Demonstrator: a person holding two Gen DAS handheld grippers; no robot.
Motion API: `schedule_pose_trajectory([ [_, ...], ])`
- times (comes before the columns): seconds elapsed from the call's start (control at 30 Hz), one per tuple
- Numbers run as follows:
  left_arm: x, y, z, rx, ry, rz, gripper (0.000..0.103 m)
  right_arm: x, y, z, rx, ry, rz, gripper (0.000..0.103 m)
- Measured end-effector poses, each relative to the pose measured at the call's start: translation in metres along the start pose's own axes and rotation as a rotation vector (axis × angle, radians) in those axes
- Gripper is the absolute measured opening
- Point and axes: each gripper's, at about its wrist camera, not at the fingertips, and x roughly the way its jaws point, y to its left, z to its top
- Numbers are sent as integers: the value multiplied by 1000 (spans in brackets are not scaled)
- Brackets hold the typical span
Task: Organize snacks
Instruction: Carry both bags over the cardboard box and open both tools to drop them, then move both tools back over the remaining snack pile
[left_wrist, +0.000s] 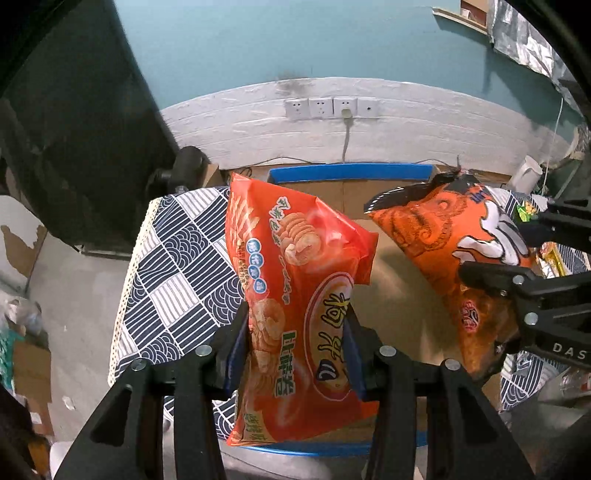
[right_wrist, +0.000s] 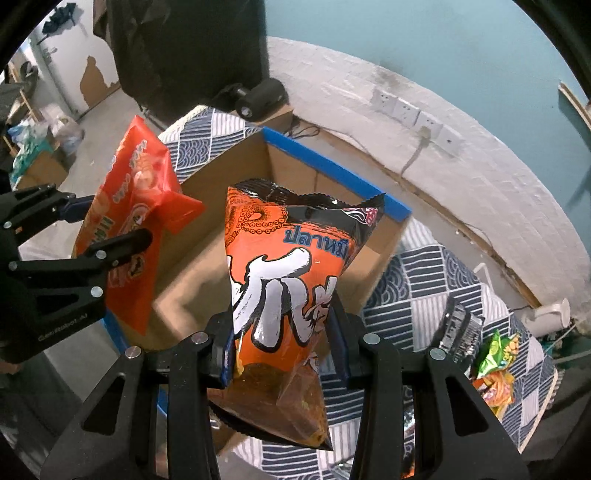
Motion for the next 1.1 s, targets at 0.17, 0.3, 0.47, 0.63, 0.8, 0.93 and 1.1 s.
schedule_pose_trajectory([
  [0.17, 2, -3, 0, 17, 7, 31, 62, 0, 4, 5, -11, -4, -36, 45],
  [0.3, -2, -3, 1, 31, -11, 71, 79, -8, 4, 6, -14, -33, -57, 68],
  [0.47, -9, -4, 2, 34, -30, 75, 80, -20, -2, 4, -7, -58, -71, 68],
  [0.63, -14, -8, 3, 48, -41, 75, 80, -34, -9, 0, 0, -83, -91, 68],
  [0.8, -21, -21, 6, 67, -55, 64, 80, -46, -19, -10, 18, -96, -100, 70],
  [0.93, -27, -36, 9, 92, -66, 49, 80, -56, -31, -21, 36, -104, -111, 70],
  [1.1, -34, -57, 13, 131, -79, 39, 80, -64, -42, -36, 35, -108, -146, 73],
])
